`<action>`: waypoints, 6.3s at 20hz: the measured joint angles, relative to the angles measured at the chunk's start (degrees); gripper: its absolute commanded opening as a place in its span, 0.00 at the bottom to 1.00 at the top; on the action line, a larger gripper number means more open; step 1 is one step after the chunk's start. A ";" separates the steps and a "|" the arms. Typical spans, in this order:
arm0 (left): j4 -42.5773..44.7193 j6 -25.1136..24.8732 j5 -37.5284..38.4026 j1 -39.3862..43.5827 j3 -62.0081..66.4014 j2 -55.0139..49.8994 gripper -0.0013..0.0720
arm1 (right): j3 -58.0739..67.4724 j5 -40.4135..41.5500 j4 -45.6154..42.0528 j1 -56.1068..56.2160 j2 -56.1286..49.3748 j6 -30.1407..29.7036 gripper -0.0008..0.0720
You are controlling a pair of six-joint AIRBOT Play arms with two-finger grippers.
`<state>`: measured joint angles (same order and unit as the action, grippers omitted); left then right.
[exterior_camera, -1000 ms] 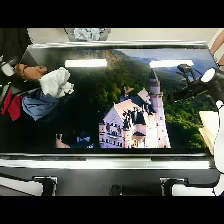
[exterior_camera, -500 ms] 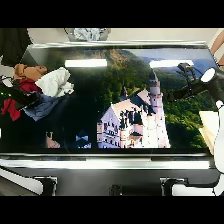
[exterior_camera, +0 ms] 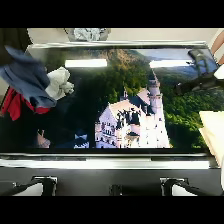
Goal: Fold the shirts.
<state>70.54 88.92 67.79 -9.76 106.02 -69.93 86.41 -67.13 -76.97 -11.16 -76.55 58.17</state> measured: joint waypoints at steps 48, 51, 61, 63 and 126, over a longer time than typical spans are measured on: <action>-26.38 -12.63 -14.01 38.80 -58.95 -10.93 0.41 | -15.80 -15.63 18.43 2.29 -14.97 -13.66 1.00; -26.21 -12.59 -15.78 40.04 -59.08 -11.39 0.06 | -17.22 -13.88 18.12 4.22 -17.31 -13.86 0.99; -19.30 -12.70 -12.90 39.04 -51.52 -7.52 0.06 | -14.71 -9.14 19.10 12.31 -17.40 -14.71 0.07; -13.57 -11.08 -10.25 37.03 -44.98 -3.21 0.06 | -10.29 -8.57 18.86 12.68 -12.55 -16.39 0.07; -26.95 -2.73 -19.30 25.64 -44.92 -23.61 0.06 | -28.22 -13.18 8.22 -9.86 -9.55 -12.39 0.99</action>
<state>43.59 86.19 48.49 15.88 61.10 -93.54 58.19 -80.31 -68.75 -21.02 -86.11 45.78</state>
